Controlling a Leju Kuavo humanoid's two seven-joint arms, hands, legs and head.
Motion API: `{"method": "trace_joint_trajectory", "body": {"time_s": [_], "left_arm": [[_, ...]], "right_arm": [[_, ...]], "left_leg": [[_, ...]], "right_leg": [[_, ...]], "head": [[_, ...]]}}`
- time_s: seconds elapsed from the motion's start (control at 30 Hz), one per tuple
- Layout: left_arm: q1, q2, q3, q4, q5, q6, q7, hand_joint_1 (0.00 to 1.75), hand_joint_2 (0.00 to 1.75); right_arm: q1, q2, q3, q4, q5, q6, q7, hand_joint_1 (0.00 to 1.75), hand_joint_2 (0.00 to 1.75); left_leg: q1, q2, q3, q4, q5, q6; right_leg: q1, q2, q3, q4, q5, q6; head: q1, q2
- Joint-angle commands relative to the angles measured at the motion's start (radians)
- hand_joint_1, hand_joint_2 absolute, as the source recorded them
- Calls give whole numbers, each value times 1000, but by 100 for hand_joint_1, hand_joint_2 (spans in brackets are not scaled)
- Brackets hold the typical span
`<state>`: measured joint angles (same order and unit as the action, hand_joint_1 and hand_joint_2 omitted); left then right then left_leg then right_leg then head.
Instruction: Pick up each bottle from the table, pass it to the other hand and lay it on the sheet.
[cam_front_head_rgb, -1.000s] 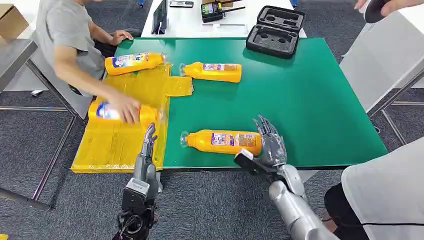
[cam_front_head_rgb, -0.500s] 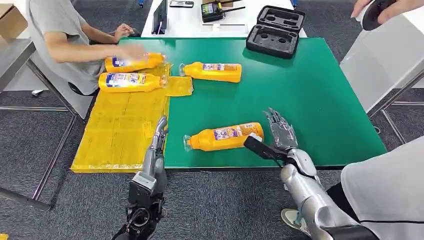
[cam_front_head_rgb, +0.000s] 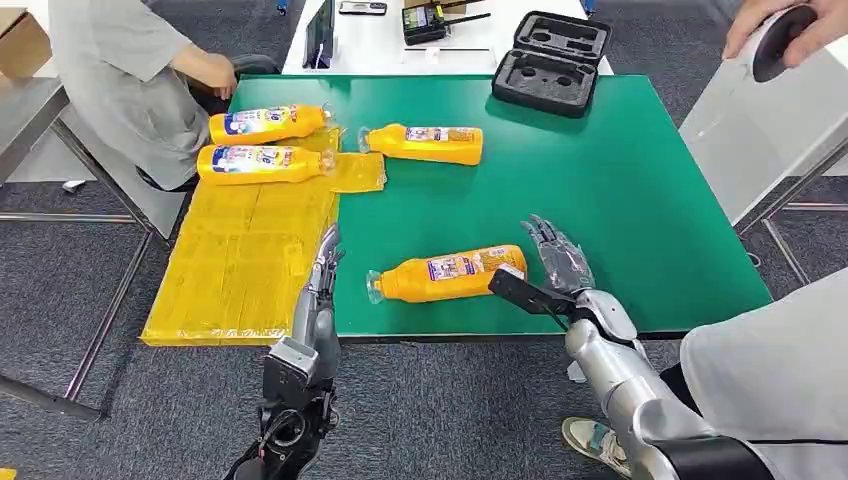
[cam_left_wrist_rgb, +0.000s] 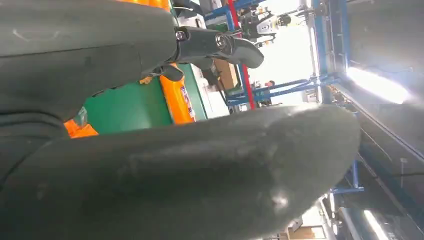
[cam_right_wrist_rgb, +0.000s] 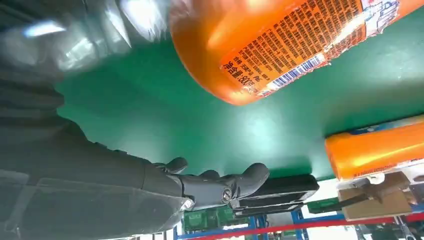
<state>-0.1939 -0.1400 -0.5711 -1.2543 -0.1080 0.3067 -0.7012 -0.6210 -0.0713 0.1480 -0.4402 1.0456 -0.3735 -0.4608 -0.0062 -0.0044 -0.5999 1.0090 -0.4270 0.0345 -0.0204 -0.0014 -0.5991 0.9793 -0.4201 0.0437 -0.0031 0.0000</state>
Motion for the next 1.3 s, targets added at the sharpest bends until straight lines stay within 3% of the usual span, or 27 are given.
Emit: {"method": "trace_joint_trajectory", "body": {"time_s": [0.03, 0.4, 0.57, 0.9, 1.2, 1.3], "left_arm": [[-33, 19, -35, 57, 5, 5, 3, 0, 0], [-40, 16, -40, 86, 4, 11, 3, 0, 0], [-31, 23, -49, 80, 10, -10, 3, 0, 0], [-37, 13, -51, 89, 9, -20, 3, 0, 0], [-64, -7, -54, 111, 15, -30, 3, 0, 0], [-65, -8, -56, 113, 14, -22, 3, 0, 0]], "right_arm": [[-58, 10, 27, 76, -10, 17, -28, 0, 175], [-55, 42, 79, 86, 5, 106, -55, 0, 175], [-69, 36, 104, 102, 4, 231, -32, 0, 175], [-74, 23, 102, 94, -14, 270, -10, 0, 175], [-163, -1, 170, 122, 55, 280, 101, 0, 175], [-177, 2, 183, 121, 61, 262, 84, 0, 175]], "left_leg": [[1, 1, 3, 0, -1, -2], [1, 2, 3, 0, -1, -2], [1, 1, 4, 0, -2, -2], [1, 1, 4, 0, -2, -3], [1, 0, 3, 1, -1, -2], [1, 1, 3, 1, -1, -2]], "right_leg": [[1, 1, 3, 0, -1, -2], [1, 1, 3, 0, -1, -2], [1, 1, 3, 0, -1, -2], [2, 0, 5, 0, -2, -3], [1, 0, 3, 0, -1, -2], [1, 0, 3, 0, -1, -2]], "head": [[0, 0], [0, 0], [0, 0], [0, 0], [0, 0], [0, 0]]}}
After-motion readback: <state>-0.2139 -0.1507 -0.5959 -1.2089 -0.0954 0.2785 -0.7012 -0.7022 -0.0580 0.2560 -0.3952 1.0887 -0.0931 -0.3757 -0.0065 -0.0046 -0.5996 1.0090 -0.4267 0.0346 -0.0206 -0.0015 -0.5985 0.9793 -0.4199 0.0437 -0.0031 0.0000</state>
